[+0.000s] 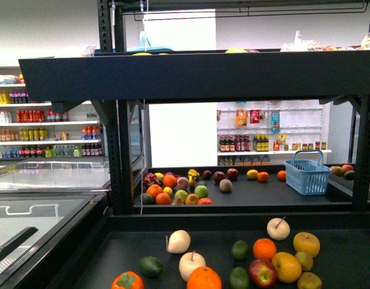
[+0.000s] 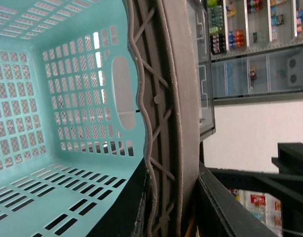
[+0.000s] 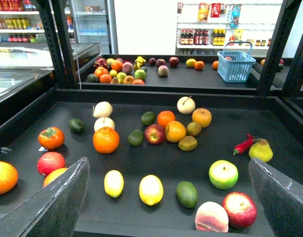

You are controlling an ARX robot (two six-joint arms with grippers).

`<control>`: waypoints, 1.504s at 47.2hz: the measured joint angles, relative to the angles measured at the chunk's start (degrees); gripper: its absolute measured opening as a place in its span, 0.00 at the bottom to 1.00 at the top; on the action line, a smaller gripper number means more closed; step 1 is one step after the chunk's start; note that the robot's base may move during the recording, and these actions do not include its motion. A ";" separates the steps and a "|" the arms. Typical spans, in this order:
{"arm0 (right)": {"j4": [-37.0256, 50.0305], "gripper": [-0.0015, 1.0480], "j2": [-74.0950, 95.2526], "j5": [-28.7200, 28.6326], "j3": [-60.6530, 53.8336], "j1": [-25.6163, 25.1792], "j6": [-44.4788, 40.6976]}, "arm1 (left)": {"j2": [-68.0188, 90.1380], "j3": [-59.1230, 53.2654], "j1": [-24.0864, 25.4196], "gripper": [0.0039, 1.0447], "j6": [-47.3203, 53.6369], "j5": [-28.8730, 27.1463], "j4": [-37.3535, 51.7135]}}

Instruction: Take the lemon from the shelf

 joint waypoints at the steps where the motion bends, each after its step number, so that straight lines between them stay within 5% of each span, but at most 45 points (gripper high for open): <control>1: 0.00 0.93 0.00 0.00 0.00 0.00 0.00 | -0.74 -0.59 -0.28 0.19 0.68 0.59 -0.15; 21: 0.00 0.93 0.00 0.00 0.00 0.00 0.00 | -16.92 -10.93 -13.53 0.13 16.79 15.93 -0.26; 38: 0.00 0.93 0.00 0.00 0.00 0.00 0.00 | -21.97 -22.12 -25.73 0.13 23.34 22.14 3.76; 71: 0.00 0.93 0.02 0.00 0.00 0.00 0.00 | -23.10 -32.33 -36.83 0.13 21.42 23.93 17.77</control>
